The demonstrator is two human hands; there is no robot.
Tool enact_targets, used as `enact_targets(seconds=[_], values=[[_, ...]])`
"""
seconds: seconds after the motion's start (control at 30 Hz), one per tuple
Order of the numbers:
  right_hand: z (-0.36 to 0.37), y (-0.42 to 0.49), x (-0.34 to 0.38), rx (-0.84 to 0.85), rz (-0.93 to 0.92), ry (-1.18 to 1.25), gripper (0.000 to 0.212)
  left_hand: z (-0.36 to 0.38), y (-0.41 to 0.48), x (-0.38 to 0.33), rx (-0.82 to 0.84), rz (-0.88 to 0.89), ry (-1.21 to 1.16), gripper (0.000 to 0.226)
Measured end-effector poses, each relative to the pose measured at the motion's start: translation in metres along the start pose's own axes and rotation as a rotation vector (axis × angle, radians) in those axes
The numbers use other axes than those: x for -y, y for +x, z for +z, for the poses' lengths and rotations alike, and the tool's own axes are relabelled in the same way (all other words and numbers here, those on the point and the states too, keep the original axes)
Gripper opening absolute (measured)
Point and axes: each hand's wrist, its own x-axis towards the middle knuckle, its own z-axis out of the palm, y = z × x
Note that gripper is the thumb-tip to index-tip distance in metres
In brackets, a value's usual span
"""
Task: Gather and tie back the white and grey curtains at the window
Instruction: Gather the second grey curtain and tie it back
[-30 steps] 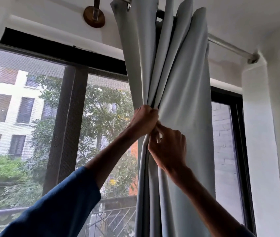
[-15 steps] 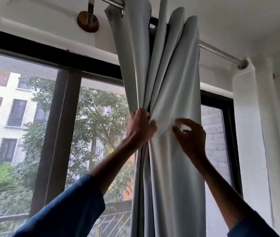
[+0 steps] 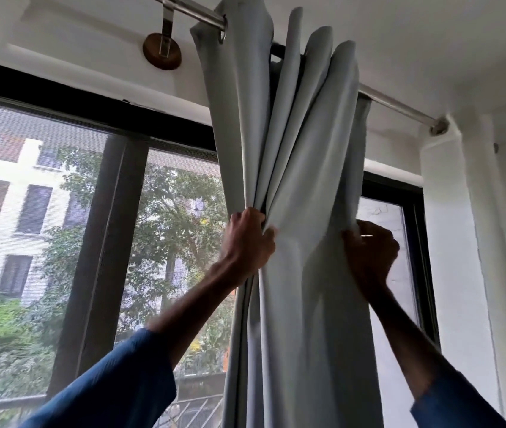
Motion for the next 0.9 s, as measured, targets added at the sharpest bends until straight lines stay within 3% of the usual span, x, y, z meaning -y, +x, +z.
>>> enact_targets(seconds=[0.23,0.37,0.47,0.53,0.73,0.9], values=[[0.035,-0.055,0.071,0.074,-0.321,-0.147,0.024,-0.001,-0.007,-0.004,-0.008,0.081,0.068,0.016],[0.059,-0.096,0.115,0.129,-0.534,-0.117,0.014,-0.019,-0.004,0.017,-0.027,-0.003,0.0,0.037],[0.071,-0.101,0.117,0.15,-0.59,-0.186,0.014,-0.032,-0.003,0.04,-0.04,0.026,0.109,0.02],[0.07,-0.096,0.109,0.131,-0.545,-0.218,0.019,-0.035,0.0,0.044,-0.08,0.05,0.185,0.026],[0.045,-0.091,0.075,-0.002,-0.223,0.027,0.009,-0.019,-0.015,0.016,-0.114,0.17,0.288,0.007],[0.018,-0.07,0.056,0.224,0.172,0.255,0.035,-0.009,-0.022,-0.001,-0.065,0.159,0.377,0.01]])
